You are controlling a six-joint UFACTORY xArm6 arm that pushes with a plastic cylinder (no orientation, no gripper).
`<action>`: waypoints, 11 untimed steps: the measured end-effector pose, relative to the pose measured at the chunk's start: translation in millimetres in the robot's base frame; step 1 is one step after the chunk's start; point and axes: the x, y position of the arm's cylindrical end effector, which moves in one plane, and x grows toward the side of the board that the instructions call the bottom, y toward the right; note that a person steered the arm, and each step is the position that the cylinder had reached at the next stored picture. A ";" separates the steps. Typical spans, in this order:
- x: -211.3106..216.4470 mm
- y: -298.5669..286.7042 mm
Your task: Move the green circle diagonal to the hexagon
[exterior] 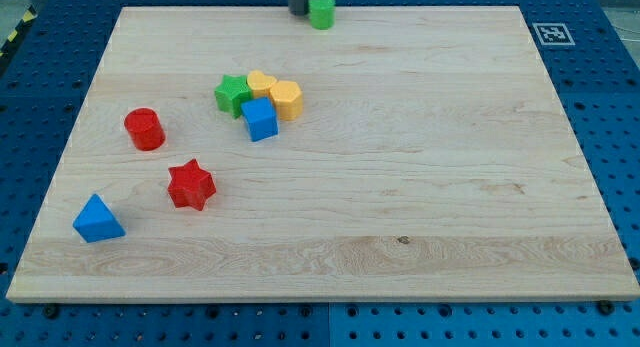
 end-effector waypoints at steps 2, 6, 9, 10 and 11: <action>5.0 77.0; 26.2 133.7; 22.5 124.8; 49.0 124.4; 56.3 118.7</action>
